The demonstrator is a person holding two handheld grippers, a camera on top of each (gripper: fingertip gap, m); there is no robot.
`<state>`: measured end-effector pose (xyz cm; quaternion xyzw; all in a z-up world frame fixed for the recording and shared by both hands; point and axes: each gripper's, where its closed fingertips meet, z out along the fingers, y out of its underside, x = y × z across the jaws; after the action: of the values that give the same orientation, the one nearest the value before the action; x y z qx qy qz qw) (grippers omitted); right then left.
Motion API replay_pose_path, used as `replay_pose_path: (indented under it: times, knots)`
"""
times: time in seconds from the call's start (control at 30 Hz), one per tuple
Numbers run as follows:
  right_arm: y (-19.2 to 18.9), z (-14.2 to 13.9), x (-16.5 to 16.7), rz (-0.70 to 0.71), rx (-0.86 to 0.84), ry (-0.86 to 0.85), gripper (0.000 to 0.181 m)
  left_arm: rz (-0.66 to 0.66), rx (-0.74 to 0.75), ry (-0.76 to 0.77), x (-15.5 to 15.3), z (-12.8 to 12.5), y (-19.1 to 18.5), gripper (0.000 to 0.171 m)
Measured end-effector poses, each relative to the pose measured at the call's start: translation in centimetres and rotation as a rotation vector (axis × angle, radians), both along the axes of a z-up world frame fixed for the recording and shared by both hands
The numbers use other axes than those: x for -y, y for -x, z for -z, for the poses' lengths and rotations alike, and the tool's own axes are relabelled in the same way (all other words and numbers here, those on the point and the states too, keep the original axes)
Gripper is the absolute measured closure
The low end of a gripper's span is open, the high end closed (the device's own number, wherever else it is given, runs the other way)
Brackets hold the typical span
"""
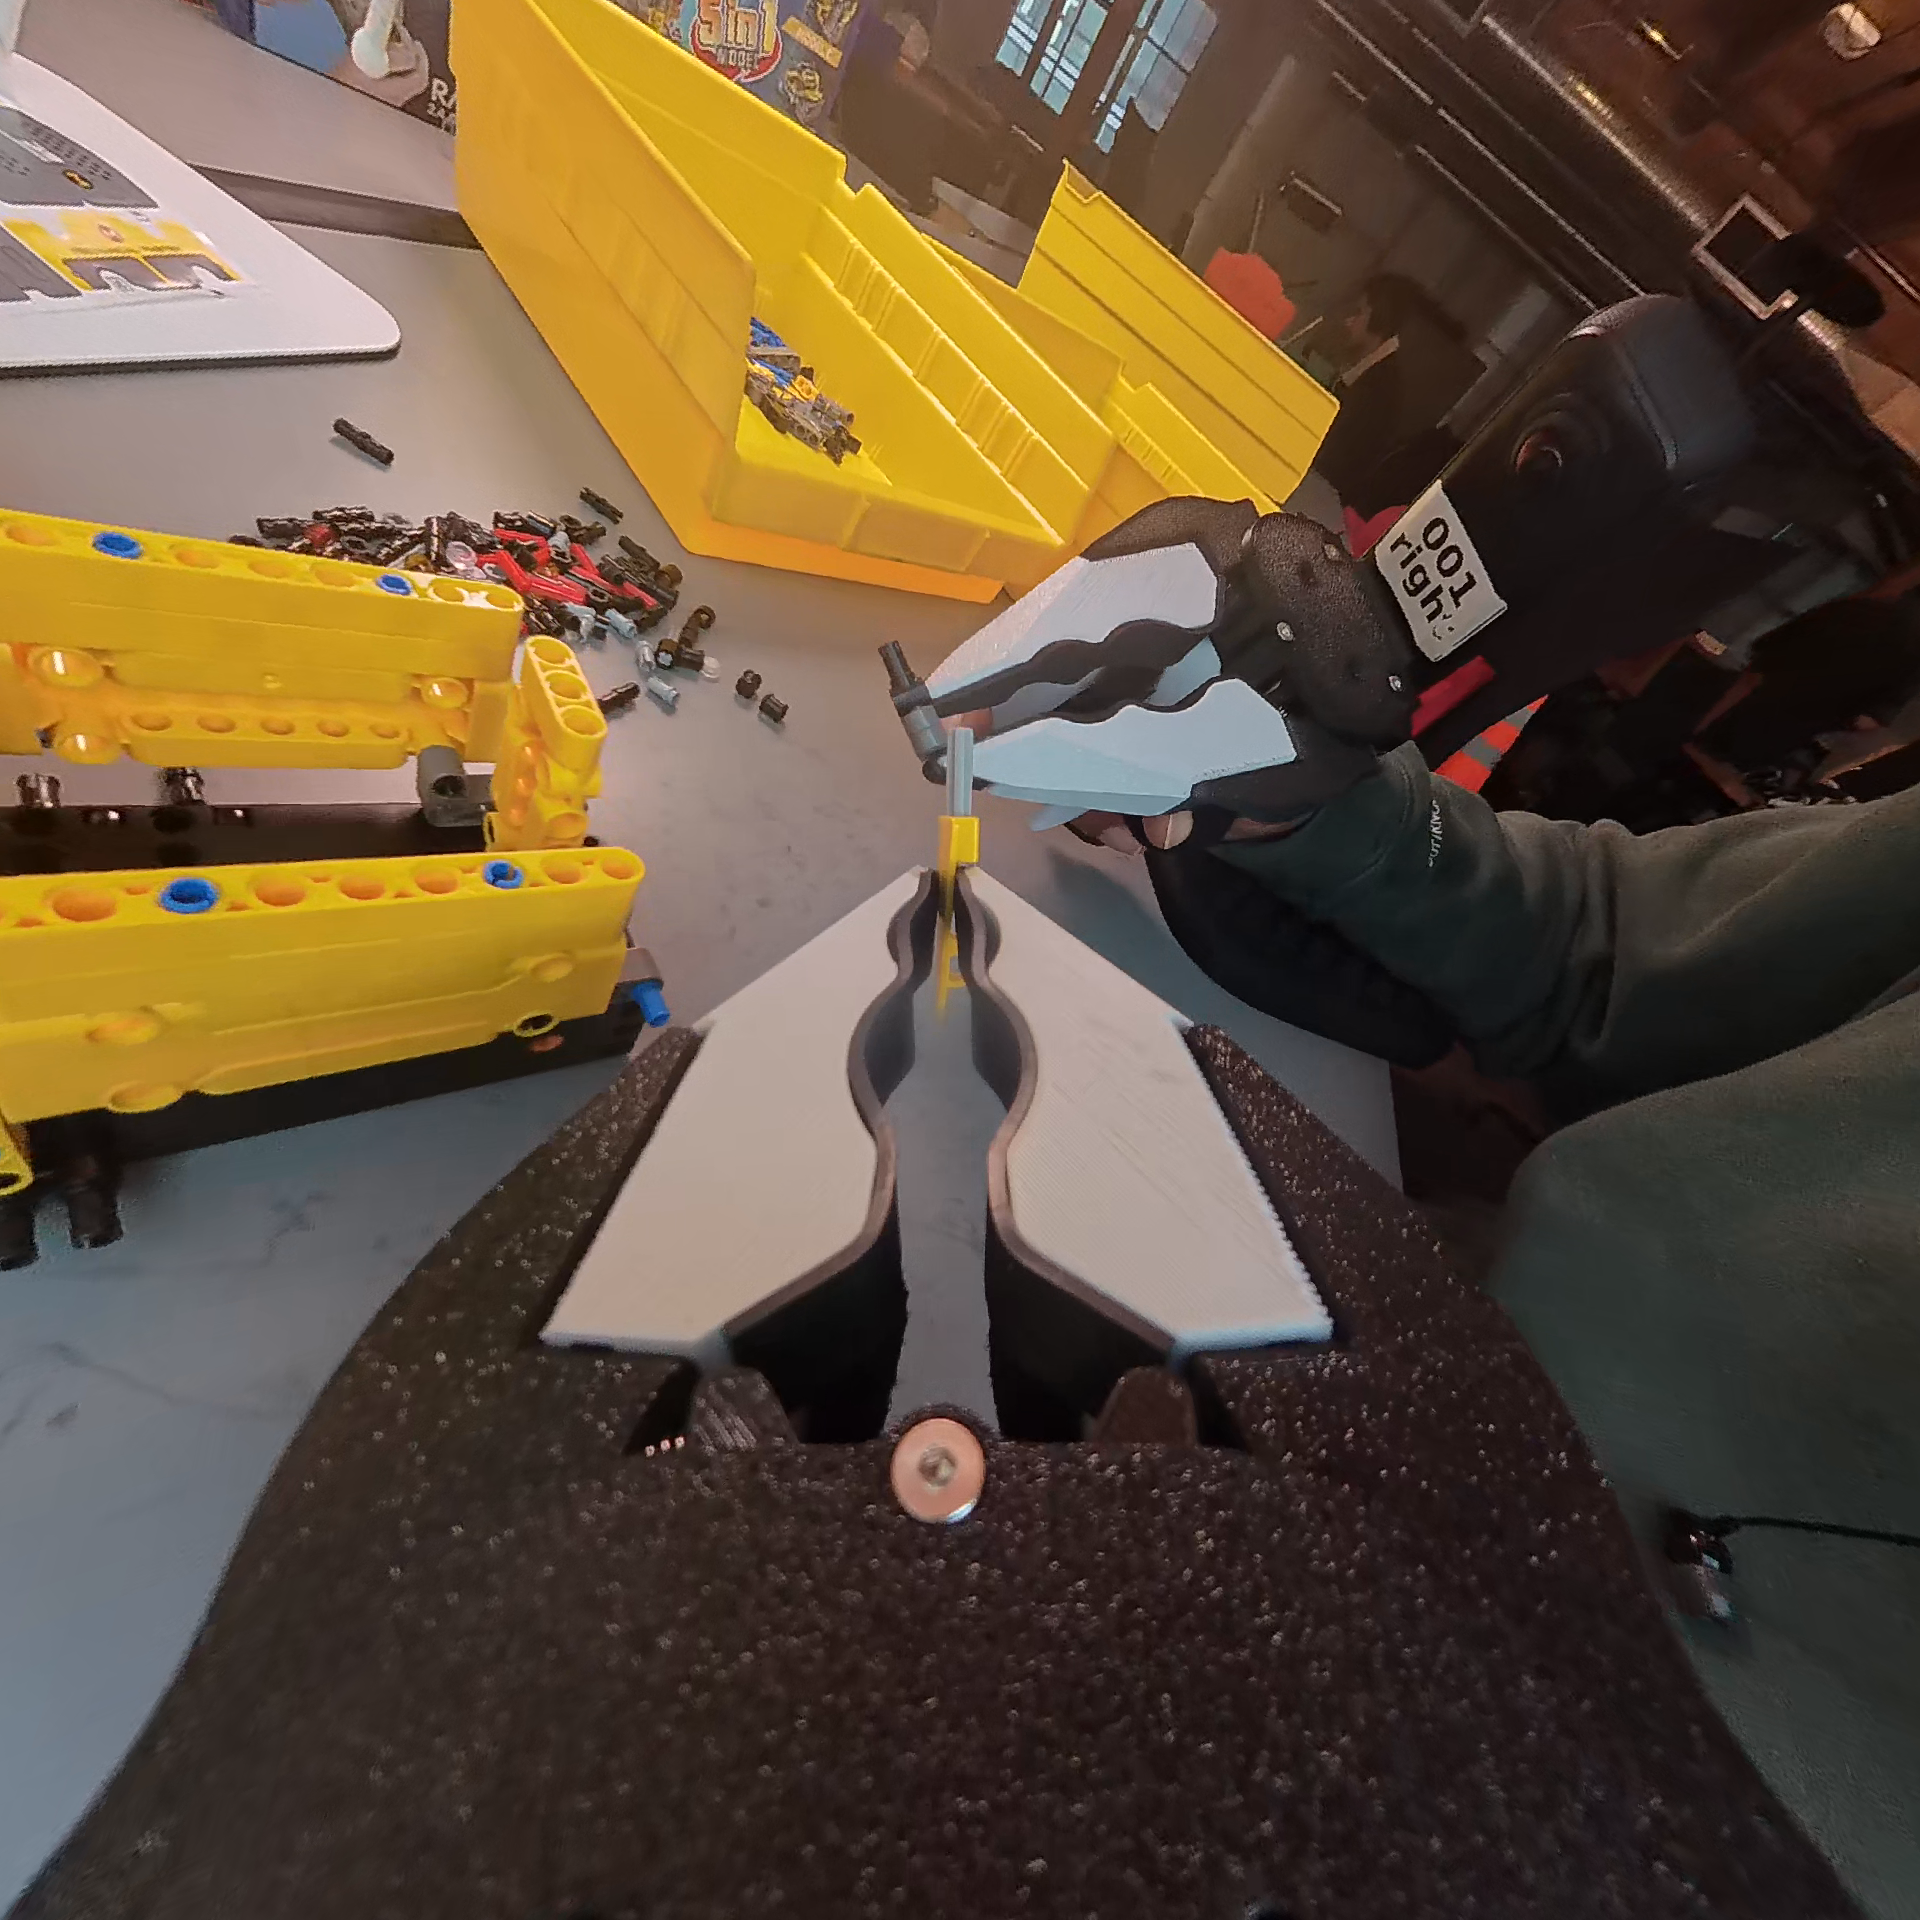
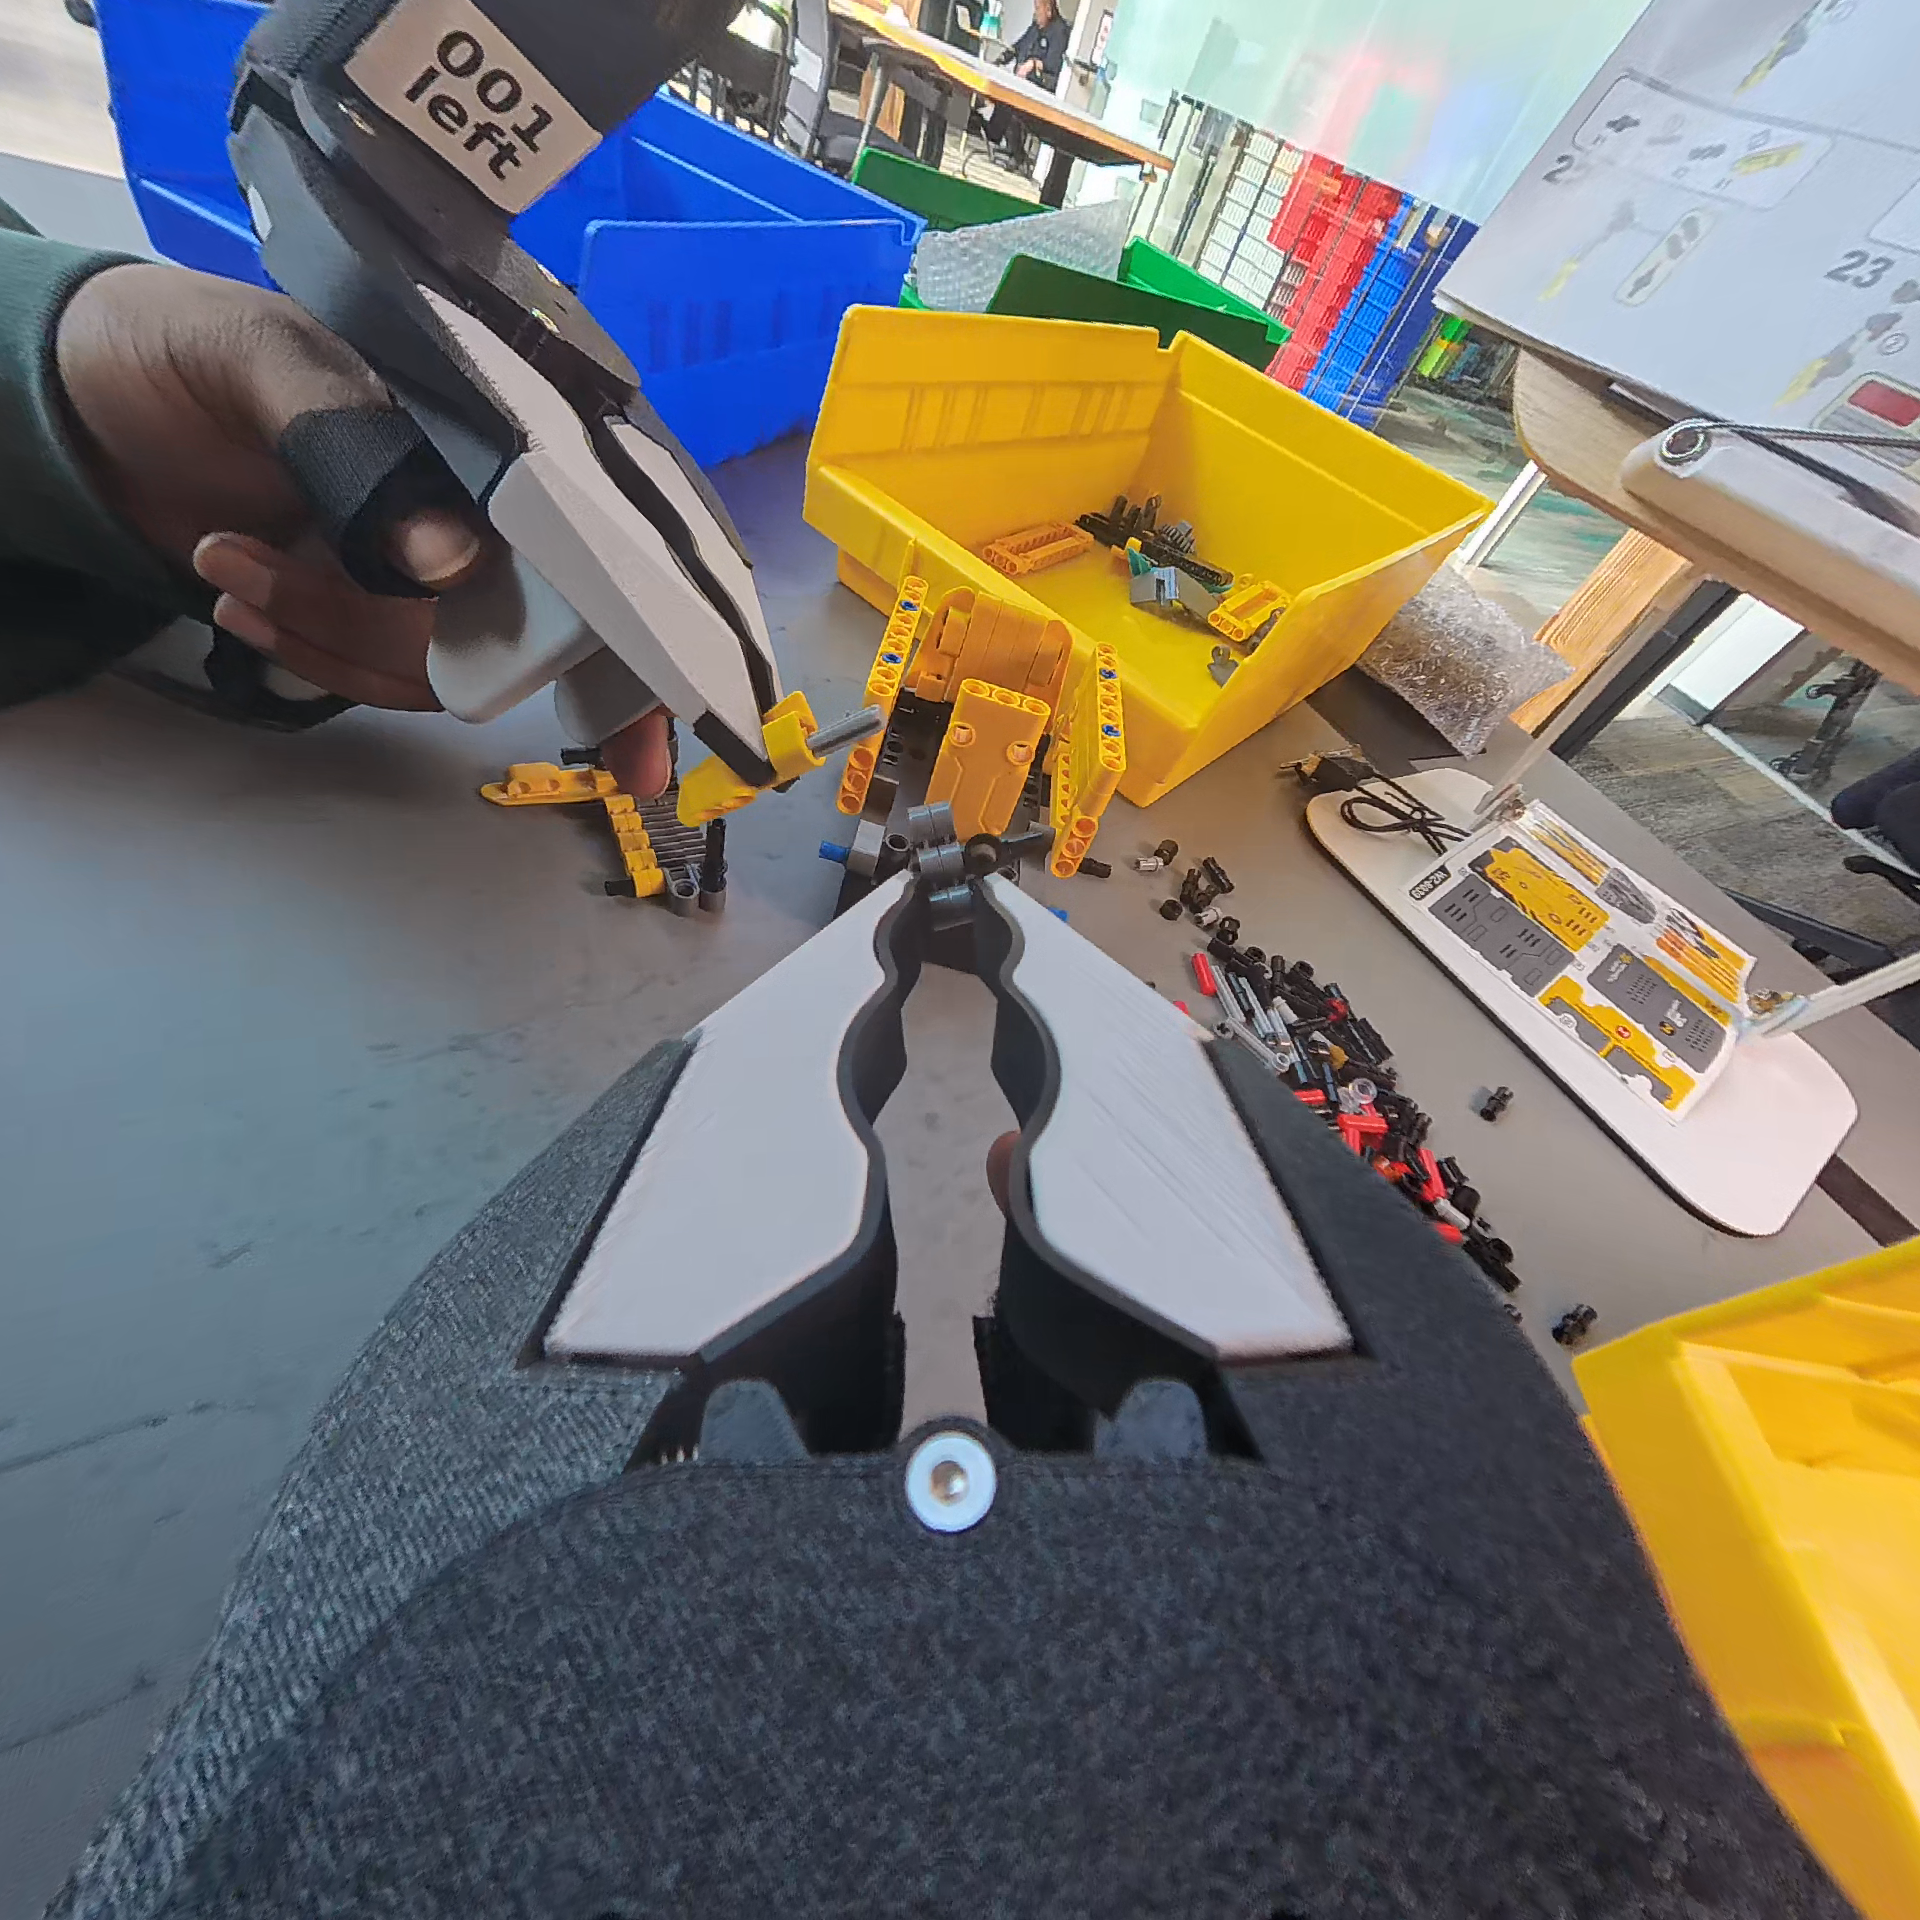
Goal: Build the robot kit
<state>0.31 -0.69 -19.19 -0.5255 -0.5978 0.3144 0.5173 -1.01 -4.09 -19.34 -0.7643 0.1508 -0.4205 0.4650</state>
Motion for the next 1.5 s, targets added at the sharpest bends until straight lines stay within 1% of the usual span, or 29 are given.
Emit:
replay_pose_path:
  times: [0.37,0.47,0.57,0.67,0.77,1.27,1.3,1.37,1.43,1.5]
  knots:
    - [0.4,0.1,0.5,-0.004,0.004,-0.024,0.173,-0.045,-0.158,-0.033,-0.4,1.3,0.1,0.17]
    - [0.4,-0.4,0.6,0.002,-0.016,-0.045,0.173,-0.068,-0.216,-0.064,-0.5,1.4,0.3,0.169]
    - [0.4,-0.8,0.7,0.011,-0.027,-0.067,0.173,-0.099,-0.306,-0.113,-0.8,1.5,0.7,0.169]
    - [0.6,-0.5,0.8,0.013,-0.012,-0.081,0.173,-0.133,-0.441,-0.164,-1.0,2.0,1.0,0.169]
    - [0.8,0.0,1.2,0.001,0.008,-0.078,0.173,-0.135,-0.517,-0.184,-1.0,2.5,1.0,0.169]
    - [0.8,0.2,1.3,-0.008,0.015,-0.082,0.173,-0.13,-0.506,-0.172,-0.9,2.6,1.0,0.169]
    - [0.8,0.2,1.5,-0.019,0.015,-0.062,0.173,-0.131,-0.503,-0.172,-0.9,2.6,1.0,0.169]
    - [0.8,0.6,2.3,-0.08,0.029,0.04,0.173,-0.133,-0.501,-0.174,-0.9,2.6,1.1,0.169]
    - [0.6,1.2,3.7,-0.17,0.054,0.196,0.173,-0.138,-0.498,-0.174,-0.9,2.4,1.3,0.169]
    - [-0.2,2.2,5.9,-0.31,0.141,0.366,0.173,-0.14,-0.492,-0.173,-0.9,2.3,1.4,0.169]
